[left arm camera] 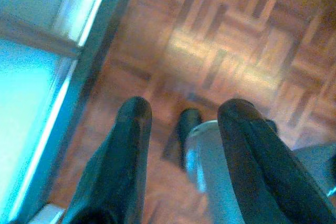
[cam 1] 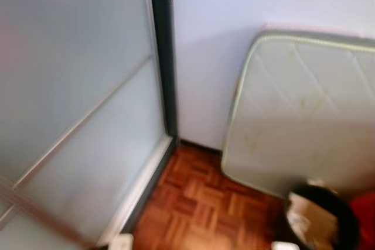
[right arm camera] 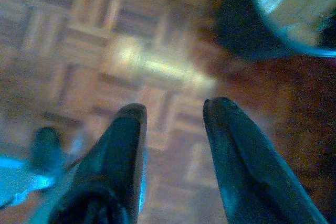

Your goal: Clean up the room

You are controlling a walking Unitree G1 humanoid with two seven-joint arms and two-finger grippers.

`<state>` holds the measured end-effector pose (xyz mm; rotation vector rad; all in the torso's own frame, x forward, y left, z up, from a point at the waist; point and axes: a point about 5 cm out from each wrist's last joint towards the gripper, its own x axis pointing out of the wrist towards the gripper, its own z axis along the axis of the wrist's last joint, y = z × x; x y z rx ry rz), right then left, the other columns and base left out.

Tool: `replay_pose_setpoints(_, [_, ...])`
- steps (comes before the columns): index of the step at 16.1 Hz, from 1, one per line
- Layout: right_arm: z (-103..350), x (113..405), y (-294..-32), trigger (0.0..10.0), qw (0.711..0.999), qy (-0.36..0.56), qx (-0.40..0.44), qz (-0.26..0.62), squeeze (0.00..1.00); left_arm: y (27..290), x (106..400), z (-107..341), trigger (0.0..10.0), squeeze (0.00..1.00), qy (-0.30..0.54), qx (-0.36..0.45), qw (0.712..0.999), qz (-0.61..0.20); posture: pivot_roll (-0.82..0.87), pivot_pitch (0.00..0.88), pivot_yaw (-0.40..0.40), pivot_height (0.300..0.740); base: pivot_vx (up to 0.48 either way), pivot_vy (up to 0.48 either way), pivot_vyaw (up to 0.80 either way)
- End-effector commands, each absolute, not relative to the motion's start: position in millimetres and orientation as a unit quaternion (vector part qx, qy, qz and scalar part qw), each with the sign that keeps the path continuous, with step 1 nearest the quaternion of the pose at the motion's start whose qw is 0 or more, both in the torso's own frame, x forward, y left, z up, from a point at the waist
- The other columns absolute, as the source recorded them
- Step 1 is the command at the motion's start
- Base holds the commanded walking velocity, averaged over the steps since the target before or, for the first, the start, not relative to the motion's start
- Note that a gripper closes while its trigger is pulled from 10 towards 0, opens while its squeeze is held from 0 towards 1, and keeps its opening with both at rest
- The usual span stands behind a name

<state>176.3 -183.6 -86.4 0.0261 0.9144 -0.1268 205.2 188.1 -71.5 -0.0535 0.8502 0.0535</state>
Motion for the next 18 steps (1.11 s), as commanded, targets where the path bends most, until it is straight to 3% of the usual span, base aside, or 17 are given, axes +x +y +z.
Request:
replay_pose_setpoints(1, [-90.3, 166.9, -189.8, 10.0, 0.886, 0.459, 0.009, -0.069, 0.0, 185.0, 201.8, -74.2, 10.0, 0.0, 0.422, -0.026, 0.906, 0.023, 0.03, 0.175, 0.042, 0.74, 0.315, 0.0, -0.8])
replay_pose_setpoints(8, [-89.6, 168.1, -191.0, 10.0, 0.887, 0.456, 0.007, -0.07, 0.0, 184.5, 201.2, -74.5, 10.0, 0.0, 0.422, -0.028, 0.906, 0.025, 0.03, 0.182, 0.039, 0.74, 0.318, 0.0, -0.76])
replay_pose_setpoints(14, [-89.2, 168.8, -191.3, 10.0, 0.888, 0.455, 0.006, -0.066, 0.0, 184.0, 201.2, -74.6, 10.0, 0.0, 0.422, -0.03, 0.906, 0.026, 0.03, 0.183, 0.037, 0.74, 0.317, 0.0, 0.0])
replay_pose_setpoints(18, [-89.1, 168.9, -191.5, 10.0, 0.888, 0.454, 0.004, -0.065, 0.0, 183.6, 201.5, -74.3, 10.0, 0.0, 0.419, -0.035, 0.907, 0.026, 0.03, 0.183, 0.036, 0.74, 0.0, 0.0, 0.0])
